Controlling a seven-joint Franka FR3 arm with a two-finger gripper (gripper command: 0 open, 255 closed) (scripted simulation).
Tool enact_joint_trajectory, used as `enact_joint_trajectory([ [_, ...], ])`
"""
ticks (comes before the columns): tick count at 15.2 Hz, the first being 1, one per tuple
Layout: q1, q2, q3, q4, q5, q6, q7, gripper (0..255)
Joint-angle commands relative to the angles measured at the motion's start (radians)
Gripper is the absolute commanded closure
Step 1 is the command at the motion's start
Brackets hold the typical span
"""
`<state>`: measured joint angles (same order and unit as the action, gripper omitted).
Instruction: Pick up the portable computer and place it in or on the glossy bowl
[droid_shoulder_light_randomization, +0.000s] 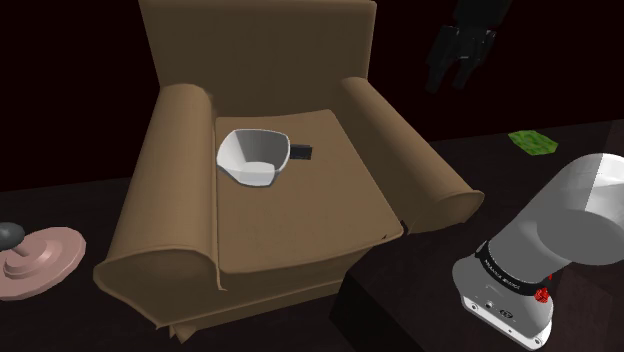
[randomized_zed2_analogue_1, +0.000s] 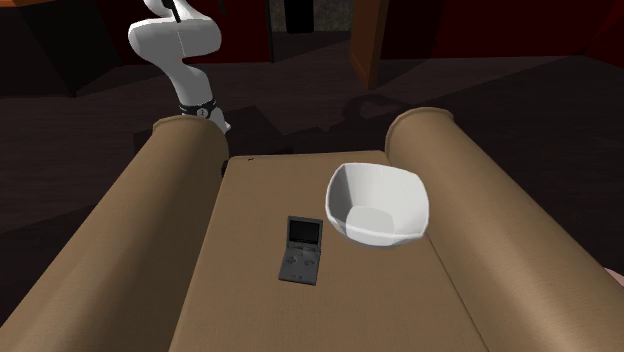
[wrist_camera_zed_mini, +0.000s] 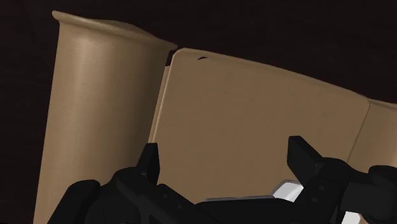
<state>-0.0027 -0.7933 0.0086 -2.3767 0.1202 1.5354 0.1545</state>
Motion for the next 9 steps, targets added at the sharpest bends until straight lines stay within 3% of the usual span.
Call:
enact_joint_trajectory([
  [1, 0.0, 0.0, 0.0, 0.0, 0.0, 0.0, 0.0, 0],
  [9, 0.046, 0.156, 0.022, -0.118, -0.109, 0.335, -0.19, 0],
])
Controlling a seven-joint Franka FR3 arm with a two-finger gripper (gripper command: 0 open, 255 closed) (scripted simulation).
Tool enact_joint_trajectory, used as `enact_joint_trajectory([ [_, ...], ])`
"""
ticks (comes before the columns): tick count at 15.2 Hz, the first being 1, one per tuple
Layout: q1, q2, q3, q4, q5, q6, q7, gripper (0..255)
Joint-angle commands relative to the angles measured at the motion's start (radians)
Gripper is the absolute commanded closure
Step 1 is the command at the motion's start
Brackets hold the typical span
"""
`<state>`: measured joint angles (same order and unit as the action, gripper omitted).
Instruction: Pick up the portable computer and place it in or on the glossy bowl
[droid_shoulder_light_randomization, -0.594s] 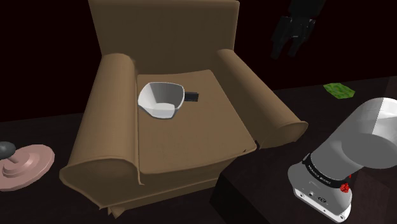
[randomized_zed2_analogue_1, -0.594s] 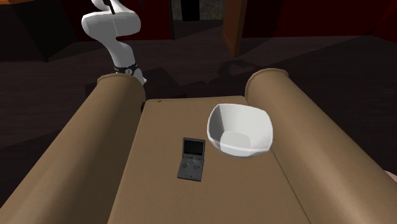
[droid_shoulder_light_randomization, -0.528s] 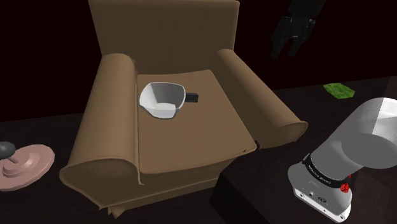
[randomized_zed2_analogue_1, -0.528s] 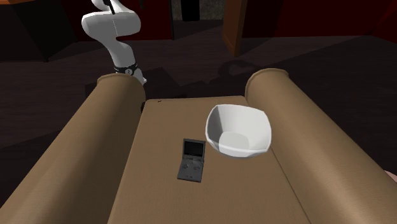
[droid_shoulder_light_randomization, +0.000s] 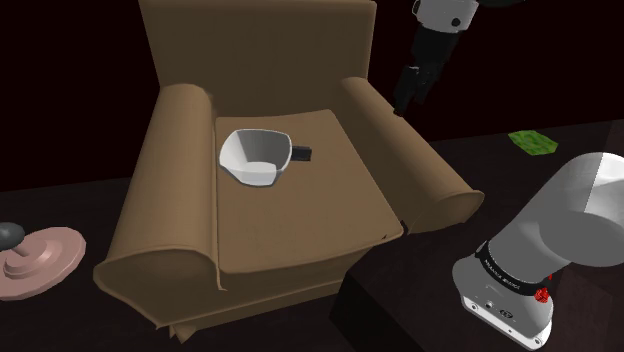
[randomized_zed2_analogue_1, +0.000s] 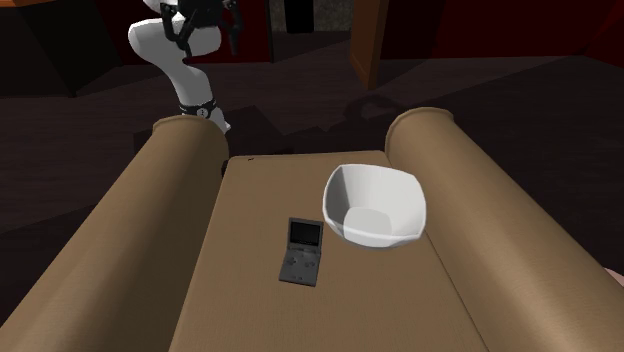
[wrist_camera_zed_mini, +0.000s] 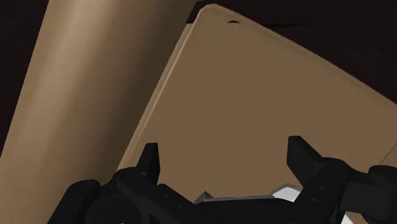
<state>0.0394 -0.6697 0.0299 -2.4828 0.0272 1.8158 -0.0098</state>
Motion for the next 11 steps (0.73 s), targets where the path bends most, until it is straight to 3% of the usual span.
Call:
enact_joint_trajectory([
  [1, 0.008, 0.058, 0.004, -0.021, -0.03, 0.098, -0.046, 0],
  [11, 0.017, 0.38, 0.044, -0.03, -0.217, 0.526, -0.183, 0],
])
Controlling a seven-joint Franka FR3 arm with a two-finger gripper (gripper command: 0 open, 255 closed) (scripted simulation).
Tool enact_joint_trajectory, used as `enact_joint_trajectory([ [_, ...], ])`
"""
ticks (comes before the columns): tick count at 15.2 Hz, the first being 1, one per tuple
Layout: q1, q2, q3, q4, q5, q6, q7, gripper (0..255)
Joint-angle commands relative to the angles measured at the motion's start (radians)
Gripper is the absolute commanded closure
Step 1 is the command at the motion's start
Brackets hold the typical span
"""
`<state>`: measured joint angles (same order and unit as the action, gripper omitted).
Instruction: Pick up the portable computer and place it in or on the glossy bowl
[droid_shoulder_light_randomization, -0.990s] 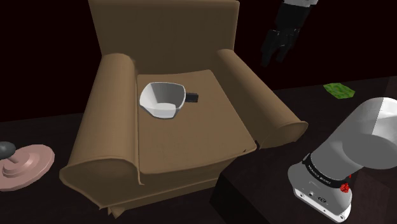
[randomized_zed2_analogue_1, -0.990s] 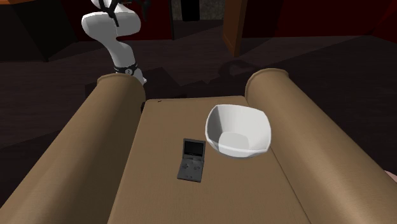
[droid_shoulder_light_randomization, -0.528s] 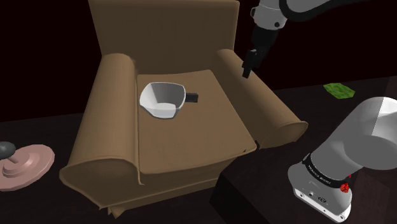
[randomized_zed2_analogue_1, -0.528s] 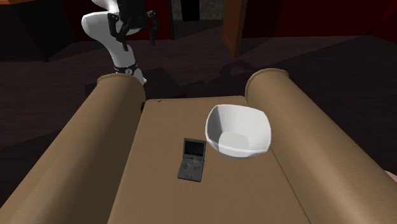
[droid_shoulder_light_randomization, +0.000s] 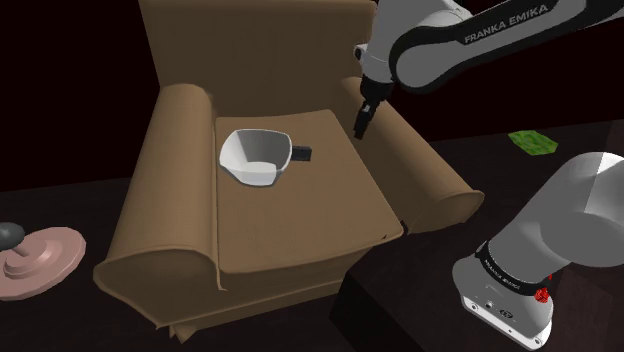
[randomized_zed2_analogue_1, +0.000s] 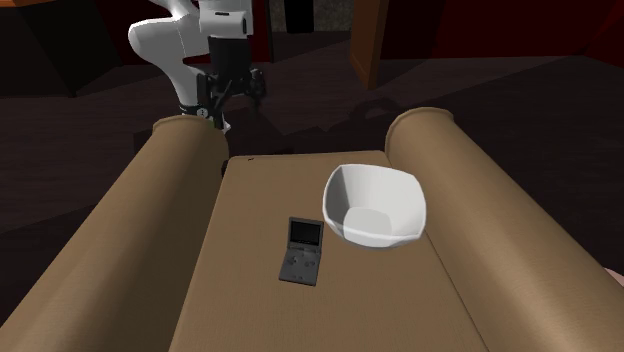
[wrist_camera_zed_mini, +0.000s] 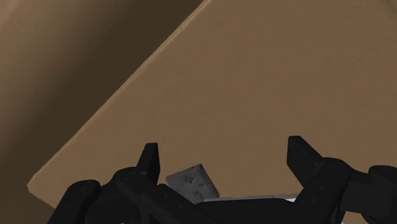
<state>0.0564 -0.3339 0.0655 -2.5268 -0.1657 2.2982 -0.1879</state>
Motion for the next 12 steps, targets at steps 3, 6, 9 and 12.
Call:
enact_joint_trajectory([
  [3, -0.009, 0.158, 0.026, 0.041, -0.113, 0.158, -0.012, 0],
  [6, -0.021, 0.275, 0.041, 0.084, -0.229, 0.257, 0.004, 0],
  [9, -0.023, 0.394, 0.044, 0.143, -0.372, 0.337, 0.044, 0],
  [12, -0.005, 0.513, 0.027, 0.219, -0.53, 0.398, 0.098, 0],
])
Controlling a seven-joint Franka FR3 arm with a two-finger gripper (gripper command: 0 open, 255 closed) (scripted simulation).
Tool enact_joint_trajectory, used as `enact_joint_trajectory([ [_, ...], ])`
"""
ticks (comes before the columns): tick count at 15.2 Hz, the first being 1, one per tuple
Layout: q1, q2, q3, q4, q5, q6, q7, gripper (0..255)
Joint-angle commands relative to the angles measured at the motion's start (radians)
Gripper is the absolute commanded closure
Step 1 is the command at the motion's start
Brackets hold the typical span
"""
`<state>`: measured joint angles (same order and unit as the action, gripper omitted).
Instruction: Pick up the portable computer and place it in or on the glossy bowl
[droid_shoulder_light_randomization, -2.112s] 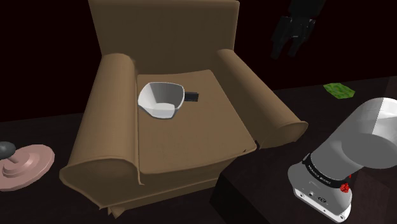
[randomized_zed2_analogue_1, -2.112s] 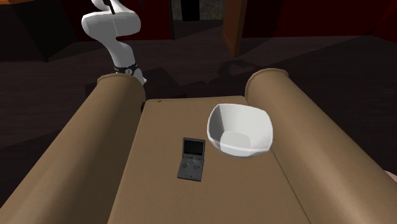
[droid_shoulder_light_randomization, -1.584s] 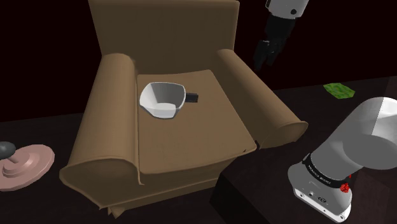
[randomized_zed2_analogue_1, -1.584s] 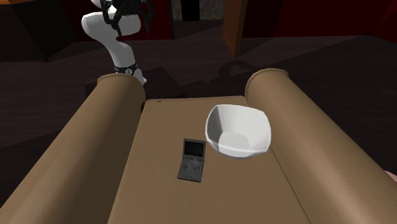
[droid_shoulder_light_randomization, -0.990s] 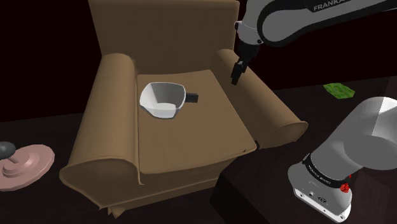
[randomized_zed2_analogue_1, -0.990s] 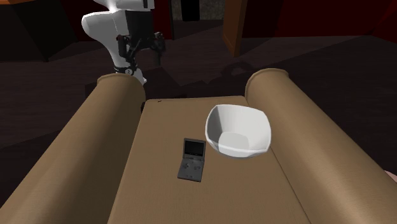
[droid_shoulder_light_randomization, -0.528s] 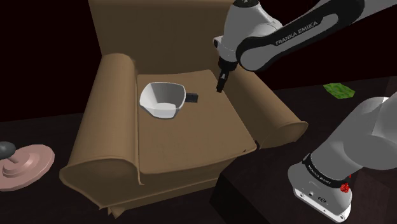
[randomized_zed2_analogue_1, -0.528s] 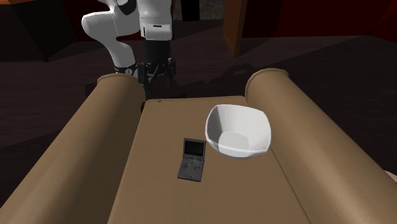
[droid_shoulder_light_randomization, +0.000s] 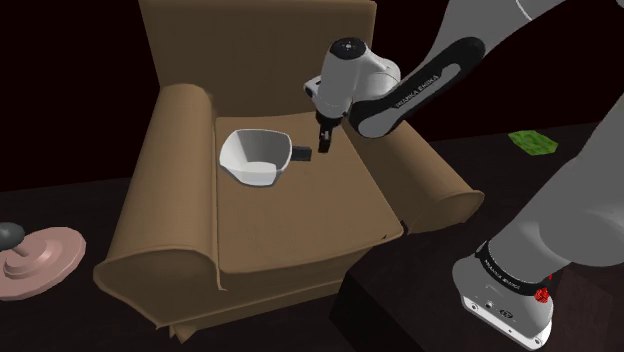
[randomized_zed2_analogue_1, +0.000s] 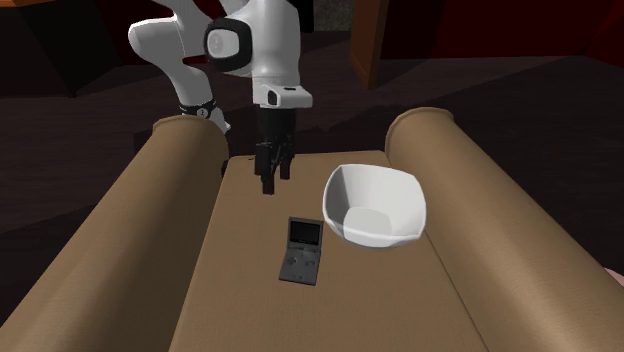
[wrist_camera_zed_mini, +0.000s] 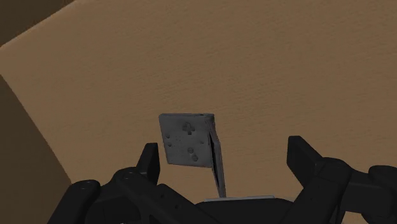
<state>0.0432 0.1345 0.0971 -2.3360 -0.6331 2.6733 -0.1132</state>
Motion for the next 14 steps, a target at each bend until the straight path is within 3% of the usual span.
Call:
enact_joint_trajectory([
  [1, 0.018, 0.083, -0.015, 0.056, -0.114, 0.039, 0.042, 0],
  [2, 0.031, 0.122, -0.027, 0.086, -0.165, 0.055, 0.06, 0],
  [10, 0.043, 0.233, -0.071, 0.144, -0.242, 0.109, 0.119, 0],
  [14, 0.044, 0.233, -0.071, 0.144, -0.242, 0.109, 0.119, 0],
])
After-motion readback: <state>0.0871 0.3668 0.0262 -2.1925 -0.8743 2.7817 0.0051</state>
